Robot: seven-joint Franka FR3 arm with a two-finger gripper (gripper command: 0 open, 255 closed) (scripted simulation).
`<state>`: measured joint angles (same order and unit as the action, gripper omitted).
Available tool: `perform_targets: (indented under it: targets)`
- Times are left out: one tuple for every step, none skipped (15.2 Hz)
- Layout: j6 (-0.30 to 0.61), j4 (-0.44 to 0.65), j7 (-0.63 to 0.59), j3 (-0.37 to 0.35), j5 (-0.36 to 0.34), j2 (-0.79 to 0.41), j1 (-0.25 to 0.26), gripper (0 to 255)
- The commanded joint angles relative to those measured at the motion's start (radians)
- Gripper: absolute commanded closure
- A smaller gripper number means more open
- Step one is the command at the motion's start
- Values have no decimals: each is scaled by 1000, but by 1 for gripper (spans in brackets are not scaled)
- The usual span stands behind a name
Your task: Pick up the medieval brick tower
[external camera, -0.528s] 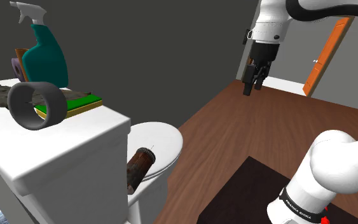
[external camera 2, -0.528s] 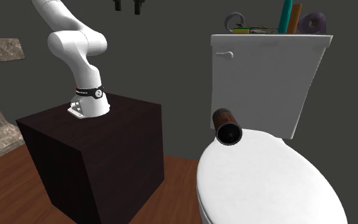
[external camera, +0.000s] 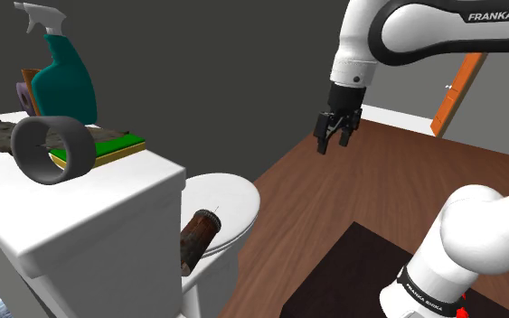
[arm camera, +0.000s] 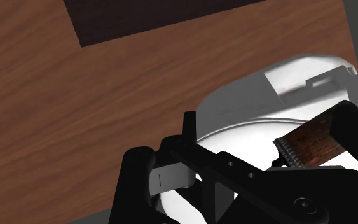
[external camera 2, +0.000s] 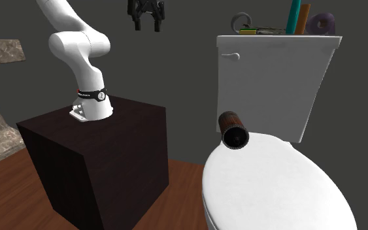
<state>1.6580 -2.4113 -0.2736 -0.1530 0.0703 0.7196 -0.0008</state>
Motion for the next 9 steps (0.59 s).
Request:
perform_targets:
  targets:
    - [77, -36, -63, -32, 24, -33, -5, 0]
    - [112, -46, -91, -47, 33, -56, -9, 0]
    - [147, -53, -120, -62, 42, -81, -13, 0]
    - [183, -59, -149, -77, 50, -107, -17, 0]
    - [218, -64, -177, -92, 57, -135, -21, 0]
    - [254, -67, -206, -106, 63, -164, -26, 0]
    - [289, -68, -235, -121, 68, -195, -31, 0]
    - [324, -68, -264, -135, 71, -227, -36, 0]
    - [359, -66, -293, -149, 73, -261, -42, 0]
